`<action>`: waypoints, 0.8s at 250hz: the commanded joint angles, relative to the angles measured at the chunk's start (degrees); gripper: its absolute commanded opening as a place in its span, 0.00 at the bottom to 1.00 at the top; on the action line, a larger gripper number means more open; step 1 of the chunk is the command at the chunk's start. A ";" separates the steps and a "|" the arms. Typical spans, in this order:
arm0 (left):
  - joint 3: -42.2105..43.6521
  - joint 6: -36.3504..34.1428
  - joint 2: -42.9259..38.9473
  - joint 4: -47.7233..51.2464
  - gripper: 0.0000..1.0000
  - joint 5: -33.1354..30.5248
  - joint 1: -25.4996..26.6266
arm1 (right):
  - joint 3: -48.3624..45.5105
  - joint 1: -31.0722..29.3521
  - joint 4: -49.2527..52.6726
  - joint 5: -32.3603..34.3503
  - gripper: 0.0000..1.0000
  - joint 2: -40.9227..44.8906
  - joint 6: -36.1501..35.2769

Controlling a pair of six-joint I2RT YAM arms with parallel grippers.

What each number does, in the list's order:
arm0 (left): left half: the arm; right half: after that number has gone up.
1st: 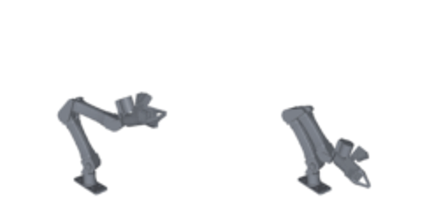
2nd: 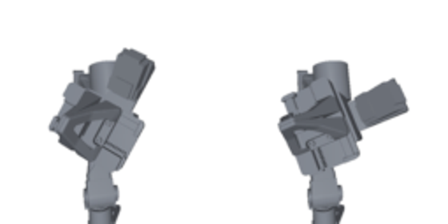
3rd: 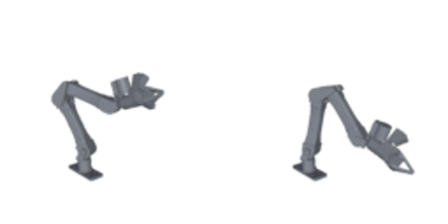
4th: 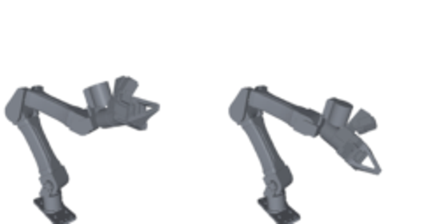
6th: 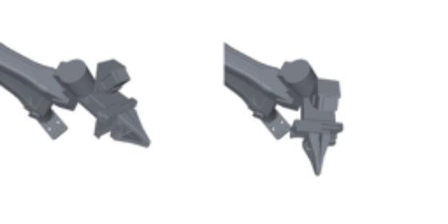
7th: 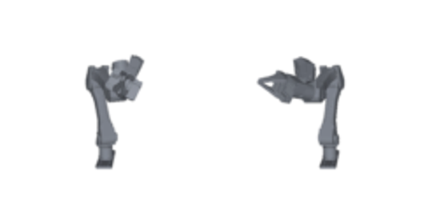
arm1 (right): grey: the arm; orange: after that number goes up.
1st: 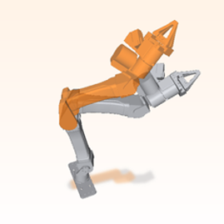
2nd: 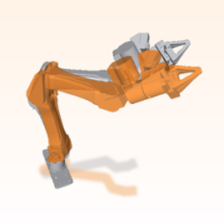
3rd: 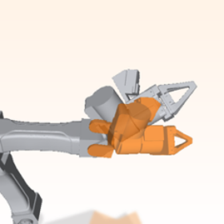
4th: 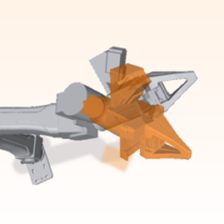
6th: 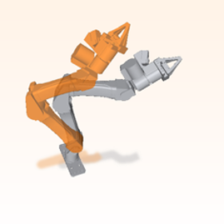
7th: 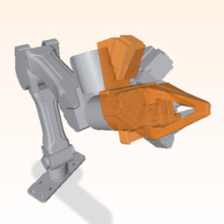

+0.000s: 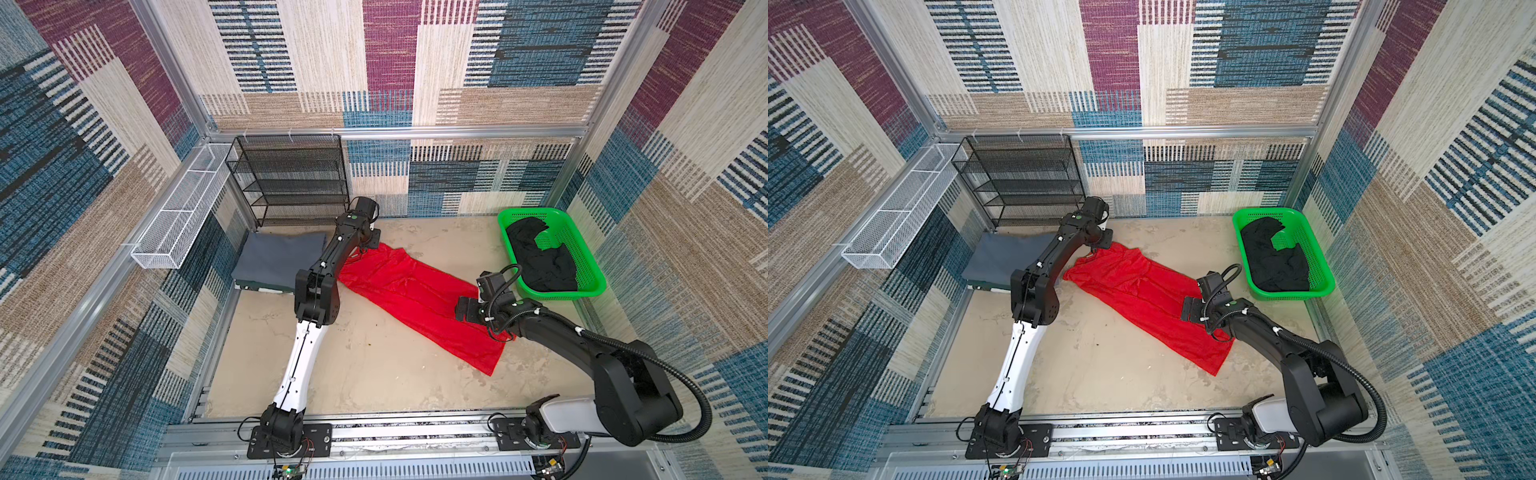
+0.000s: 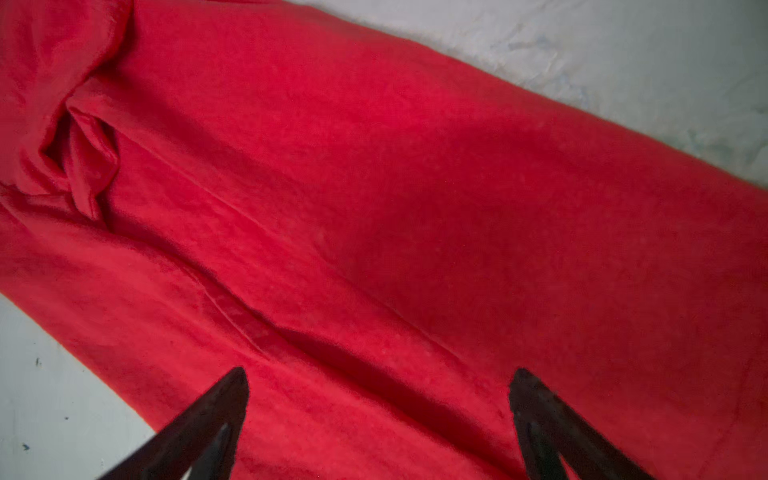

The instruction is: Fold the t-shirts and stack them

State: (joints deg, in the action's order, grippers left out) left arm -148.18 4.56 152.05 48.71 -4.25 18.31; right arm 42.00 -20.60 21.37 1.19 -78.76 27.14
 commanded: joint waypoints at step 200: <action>12.97 15.39 -4.62 -10.48 0.34 12.61 -6.71 | -1.44 0.87 -1.33 5.42 0.99 -7.97 0.39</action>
State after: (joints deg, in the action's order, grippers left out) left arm -135.48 16.73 148.24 39.24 8.60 12.25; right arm 41.32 -19.88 17.45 7.75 -86.65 26.74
